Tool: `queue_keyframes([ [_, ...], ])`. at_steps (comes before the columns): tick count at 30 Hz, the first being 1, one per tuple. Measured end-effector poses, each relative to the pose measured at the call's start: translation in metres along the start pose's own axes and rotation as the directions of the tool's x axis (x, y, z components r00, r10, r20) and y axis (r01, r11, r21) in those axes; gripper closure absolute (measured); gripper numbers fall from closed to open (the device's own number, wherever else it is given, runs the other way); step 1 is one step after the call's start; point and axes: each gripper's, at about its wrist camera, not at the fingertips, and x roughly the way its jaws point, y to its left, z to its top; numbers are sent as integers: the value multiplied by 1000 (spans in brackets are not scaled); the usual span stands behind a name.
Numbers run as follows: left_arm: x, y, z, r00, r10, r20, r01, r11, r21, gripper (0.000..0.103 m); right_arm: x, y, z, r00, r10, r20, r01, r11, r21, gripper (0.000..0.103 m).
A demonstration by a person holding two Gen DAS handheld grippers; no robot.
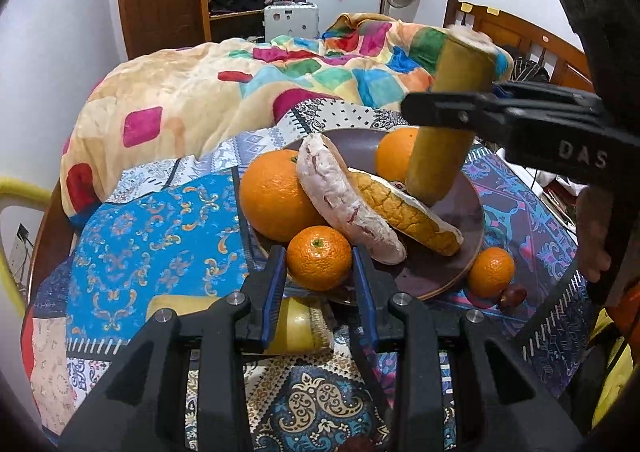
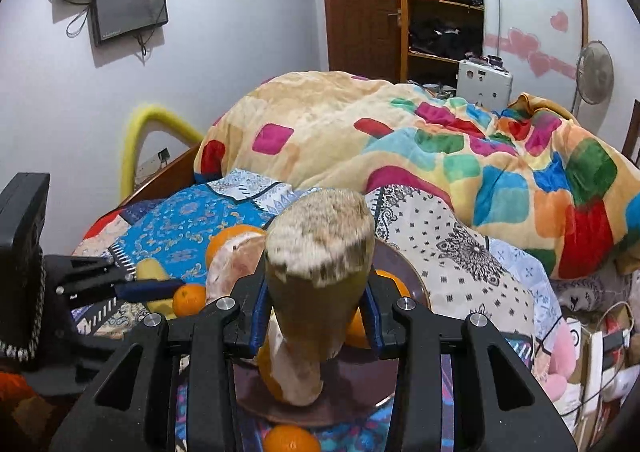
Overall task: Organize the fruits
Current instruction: 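Lower the tangerine onto the plate with the left gripper while the right gripper sets the stalk there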
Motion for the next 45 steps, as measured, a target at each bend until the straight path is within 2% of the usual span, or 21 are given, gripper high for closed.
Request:
queue_keyframes([
  [4,2,1,2,1000,-5,-2,5,1000,-15,70,13,-1,9,1000,1,-25,-1,1000,5,68],
  [9,5,4,3,1000,-16,-13,15,999,-32,69,35,-3,10,995,-13,-95,15,1000,12,68],
  [12,2,5,3,1000,-18,-4,18,999,-38,63,43,-5,6,991,-16,-130,18,1000,12,67],
  [15,-2,7,3,1000,-25,15,26,999,-47,56,45,-7,2,988,16,-151,-11,1000,28,66],
  [25,-33,20,1,998,-10,68,14,997,-71,55,16,6,3,994,40,-97,-40,999,3,64],
  [31,-56,42,-6,990,89,106,-83,995,-58,43,-6,24,-10,996,61,-72,-65,997,-52,55],
  [35,-53,71,-19,982,181,61,-176,982,-74,43,-10,39,-26,994,68,-82,-75,993,-95,52],
  [39,-38,101,-31,973,230,-10,-230,968,-97,43,-3,54,-38,994,45,-101,-60,988,-143,52],
  [43,-20,122,-39,976,208,-68,-216,966,-140,43,7,61,-46,992,24,-120,-44,985,-167,48],
  [45,-15,126,-41,977,200,-72,-209,967,-146,43,11,64,-48,992,4,-125,-25,985,-171,41],
])
